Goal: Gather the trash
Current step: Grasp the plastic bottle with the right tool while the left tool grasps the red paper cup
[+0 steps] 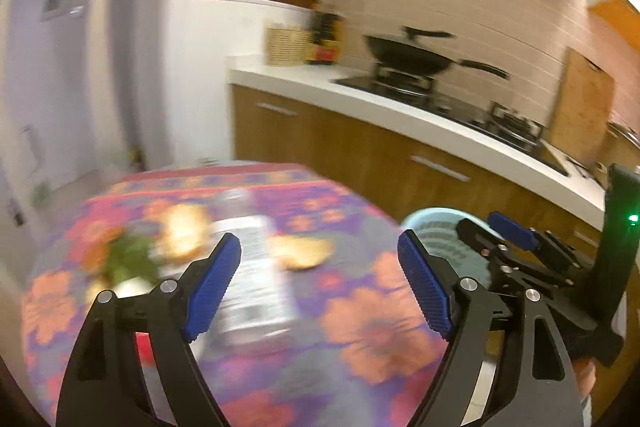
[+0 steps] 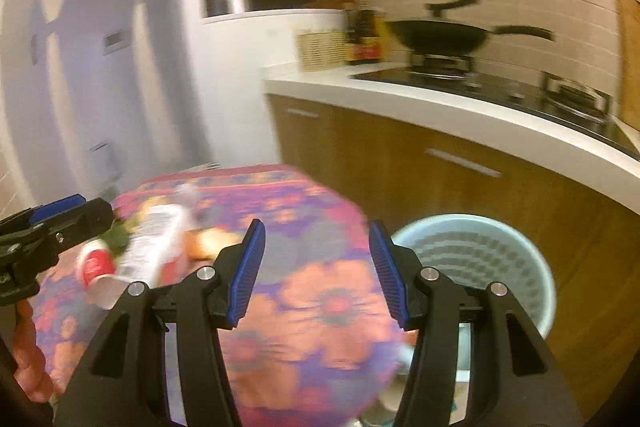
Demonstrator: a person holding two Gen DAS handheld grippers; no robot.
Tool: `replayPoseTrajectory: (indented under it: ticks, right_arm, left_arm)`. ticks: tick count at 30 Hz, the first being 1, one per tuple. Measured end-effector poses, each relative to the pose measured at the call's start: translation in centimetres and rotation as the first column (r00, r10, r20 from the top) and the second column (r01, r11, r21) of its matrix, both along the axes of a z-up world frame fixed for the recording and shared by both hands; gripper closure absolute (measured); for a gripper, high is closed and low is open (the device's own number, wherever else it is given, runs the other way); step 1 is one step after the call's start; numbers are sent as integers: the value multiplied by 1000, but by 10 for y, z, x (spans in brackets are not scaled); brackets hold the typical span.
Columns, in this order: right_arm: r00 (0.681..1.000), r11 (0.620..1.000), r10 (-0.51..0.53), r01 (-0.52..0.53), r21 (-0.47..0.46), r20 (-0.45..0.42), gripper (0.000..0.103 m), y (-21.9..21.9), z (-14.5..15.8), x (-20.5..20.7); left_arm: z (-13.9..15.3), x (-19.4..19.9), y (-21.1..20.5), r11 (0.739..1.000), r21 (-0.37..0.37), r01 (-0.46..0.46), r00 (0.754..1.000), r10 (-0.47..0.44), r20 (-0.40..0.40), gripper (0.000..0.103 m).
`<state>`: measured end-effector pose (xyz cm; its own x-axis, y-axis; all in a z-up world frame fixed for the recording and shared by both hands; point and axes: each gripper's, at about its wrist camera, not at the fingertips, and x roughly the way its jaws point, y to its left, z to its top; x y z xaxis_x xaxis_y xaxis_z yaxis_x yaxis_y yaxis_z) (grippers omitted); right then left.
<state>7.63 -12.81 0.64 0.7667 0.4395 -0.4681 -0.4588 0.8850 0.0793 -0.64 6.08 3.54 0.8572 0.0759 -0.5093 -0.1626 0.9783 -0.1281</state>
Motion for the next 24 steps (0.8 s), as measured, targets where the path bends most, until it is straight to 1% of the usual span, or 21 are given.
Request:
replayPoseTrajectory:
  ticks: [1,4,6,9,12,13,16,18,20,23,24]
  right_arm:
    - [1000,1000,31,-31,-5,-2,53,14,-1,-6]
    - [995,995,101,-101,-25,-1,53,50,-3,-21]
    - [991,991,132,-132,-34,-2,53,69,-7,-29]
    - [988,986,155,-155,-62,1,52,99,-16,-38]
    - [987,984,163,-163,-67,-9,51,115,-26,-37]
    - [987,984,161,-162,-72,-11,51,119,-29,-38]
    - [986,982,164,-166,-93,-27,51,132,-40,-38]
    - [987,980,160,-162,-113,-27,51,137,-45,-39]
    - [987,979,158,-159,-125,-17,51,139,-45,-40]
    - [986,978,163,-164,-132,-20,51,141,-46,-39]
    - [986,977,163,-165,-136,-24,51,142,-47,-38]
  left_arm:
    - [-2,-12,17,999,-5,-36,999,36,1,24]
    - [-10,-35,56,996,-22,-91,996,91,-11,24]
    - [-16,-47,80,993,-23,-118,993,117,-21,24]
    - [-31,-58,113,988,-48,-146,988,143,-57,24]
    - [-46,-57,135,989,-76,-123,988,115,-102,24]
    - [-53,-54,141,990,-92,-111,987,99,-129,25]
    - [-70,-46,151,986,-149,-81,984,56,-167,27]
    - [-77,-41,157,981,-176,-76,983,44,-179,29]
    - [-81,-37,160,978,-196,-63,983,27,-182,29]
    - [-85,-31,158,979,-201,-37,983,-1,-186,31]
    - [-86,-29,156,978,-206,-23,982,-17,-190,34]
